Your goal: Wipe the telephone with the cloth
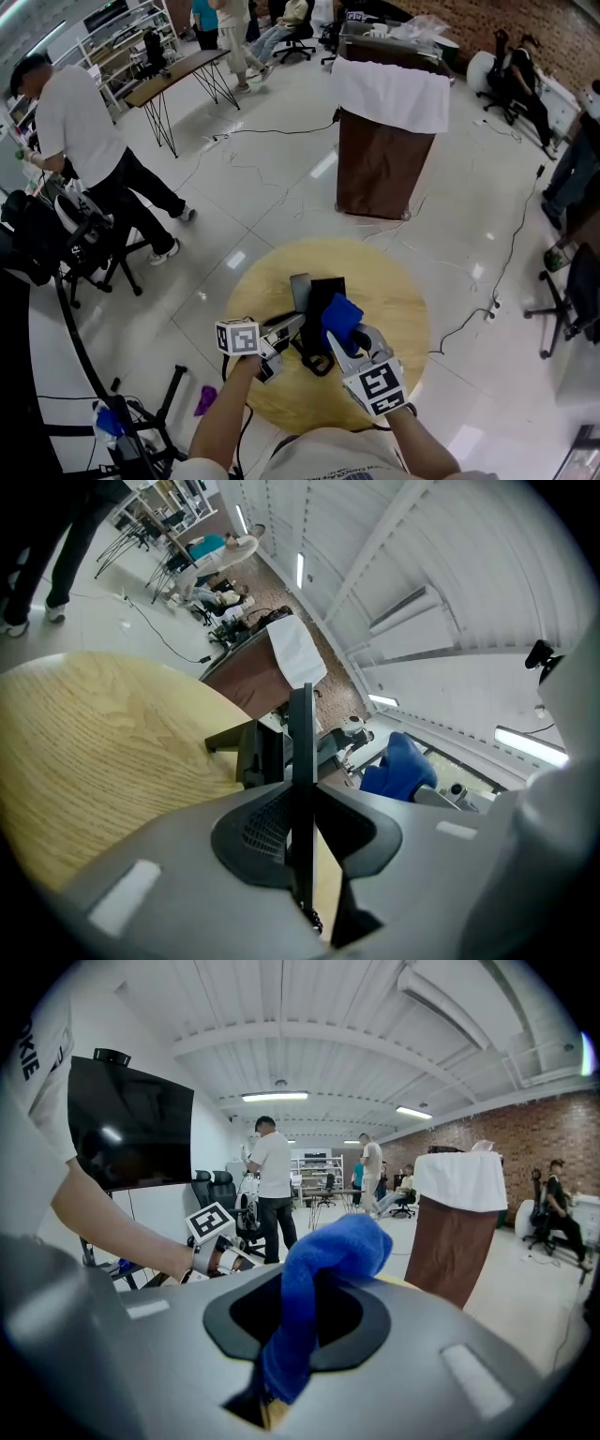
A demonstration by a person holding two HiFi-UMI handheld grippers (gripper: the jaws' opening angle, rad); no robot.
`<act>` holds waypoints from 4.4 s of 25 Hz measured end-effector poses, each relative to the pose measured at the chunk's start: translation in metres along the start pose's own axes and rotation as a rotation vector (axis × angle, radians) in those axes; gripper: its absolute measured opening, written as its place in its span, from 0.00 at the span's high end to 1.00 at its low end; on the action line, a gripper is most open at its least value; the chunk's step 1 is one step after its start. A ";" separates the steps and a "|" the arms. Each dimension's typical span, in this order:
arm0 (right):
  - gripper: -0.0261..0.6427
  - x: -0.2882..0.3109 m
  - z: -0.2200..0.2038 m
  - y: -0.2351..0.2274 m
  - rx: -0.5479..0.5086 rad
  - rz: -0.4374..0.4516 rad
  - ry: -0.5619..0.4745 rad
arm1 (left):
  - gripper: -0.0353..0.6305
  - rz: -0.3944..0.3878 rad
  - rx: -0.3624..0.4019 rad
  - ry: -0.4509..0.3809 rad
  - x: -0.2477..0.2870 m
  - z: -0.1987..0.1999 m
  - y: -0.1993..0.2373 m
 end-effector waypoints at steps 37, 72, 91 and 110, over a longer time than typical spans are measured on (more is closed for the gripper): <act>0.87 -0.062 0.051 0.071 -0.099 -0.004 -0.159 | 0.85 -0.116 0.203 -0.130 -0.041 0.000 -0.147; 0.87 -0.045 0.132 0.063 -0.274 0.001 -0.293 | 0.85 -0.129 0.278 -0.070 -0.053 -0.028 -0.172; 0.87 -0.048 0.155 0.060 -0.301 0.007 -0.331 | 0.85 -0.107 0.302 -0.059 -0.046 -0.033 -0.177; 0.87 -0.029 0.118 0.103 -0.195 0.123 -0.266 | 0.85 -0.084 0.404 -0.042 -0.041 -0.032 -0.187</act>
Point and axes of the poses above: the fingertips, and each gripper's own axes: x forward along the fingers, y to its left, z out of its top, the point moved 10 cm from there along -x, backward along the fingers, and after that the axes turned 9 degrees about -y, right-handed, at the moved point
